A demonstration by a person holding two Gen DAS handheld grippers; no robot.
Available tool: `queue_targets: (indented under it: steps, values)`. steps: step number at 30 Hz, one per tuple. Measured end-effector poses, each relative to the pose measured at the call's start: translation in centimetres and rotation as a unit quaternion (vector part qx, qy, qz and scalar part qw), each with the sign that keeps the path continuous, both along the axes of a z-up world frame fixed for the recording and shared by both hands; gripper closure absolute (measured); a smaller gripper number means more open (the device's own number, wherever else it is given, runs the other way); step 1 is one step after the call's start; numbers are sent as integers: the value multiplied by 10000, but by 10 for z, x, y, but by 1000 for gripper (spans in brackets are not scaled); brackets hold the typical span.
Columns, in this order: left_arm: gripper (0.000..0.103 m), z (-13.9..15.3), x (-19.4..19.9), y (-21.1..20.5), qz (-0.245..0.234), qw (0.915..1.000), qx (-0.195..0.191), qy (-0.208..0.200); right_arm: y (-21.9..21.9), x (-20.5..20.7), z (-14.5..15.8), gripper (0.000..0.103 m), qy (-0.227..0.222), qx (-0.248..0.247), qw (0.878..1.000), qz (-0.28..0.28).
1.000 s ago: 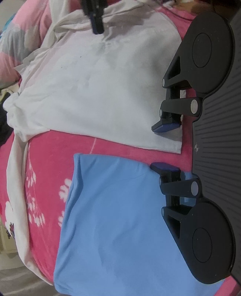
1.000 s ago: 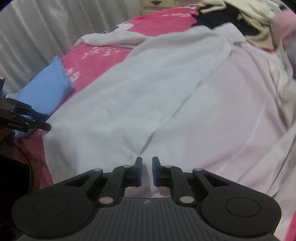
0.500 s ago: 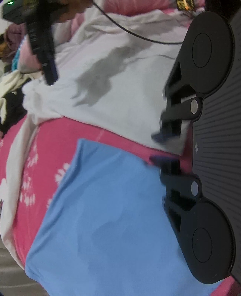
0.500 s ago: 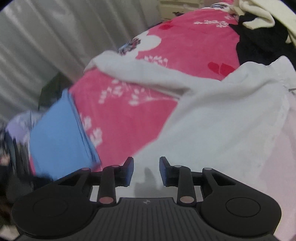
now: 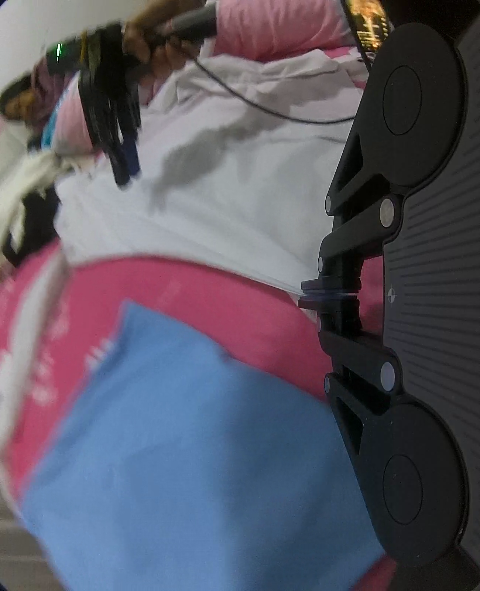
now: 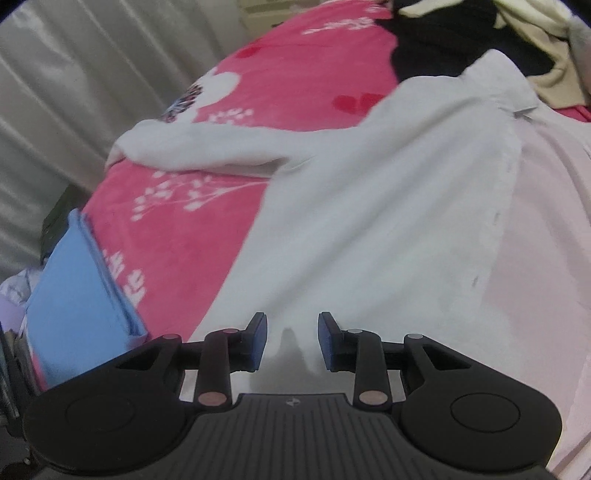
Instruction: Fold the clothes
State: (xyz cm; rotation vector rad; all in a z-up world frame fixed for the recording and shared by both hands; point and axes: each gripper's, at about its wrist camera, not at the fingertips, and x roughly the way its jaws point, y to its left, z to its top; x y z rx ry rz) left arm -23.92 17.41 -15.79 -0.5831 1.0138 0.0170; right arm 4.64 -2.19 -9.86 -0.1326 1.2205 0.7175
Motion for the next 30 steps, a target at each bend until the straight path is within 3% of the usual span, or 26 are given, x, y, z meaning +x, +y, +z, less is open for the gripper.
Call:
queue_targets:
  steps: [6,12,16,19,21,22,23,26,30]
  values:
    - [103,0,-3,1,48,9999,107,-23,16,6,1,71,-271,-143,9993,203]
    - [103,6,-2,-2,-8,9999,134,-66,82,24,7,66,-1004,-457,9895,936]
    - [103,9,-2,-4,-42,9998,141,-150,128,38,-9,56,-1177,-944,9812,1202]
    - [103,10,-6,-5,-92,9997,99,-219,148,50,-33,56,-997,-1243,9812,1091]
    - [103,12,-7,-4,-124,9995,49,-274,153,57,-43,61,-929,-1304,9827,927]
    - [103,13,-7,-3,-98,9995,21,-293,151,60,-43,76,-949,-1222,9848,786]
    - [103,14,-6,-1,-63,9995,-14,-312,150,62,-42,100,-969,-1139,9867,644]
    - [103,13,-1,7,112,9992,-188,-328,140,70,-30,100,-1103,-687,9912,259]
    - [103,7,3,15,275,9992,-193,-197,139,71,-29,100,-1273,-455,9906,219]
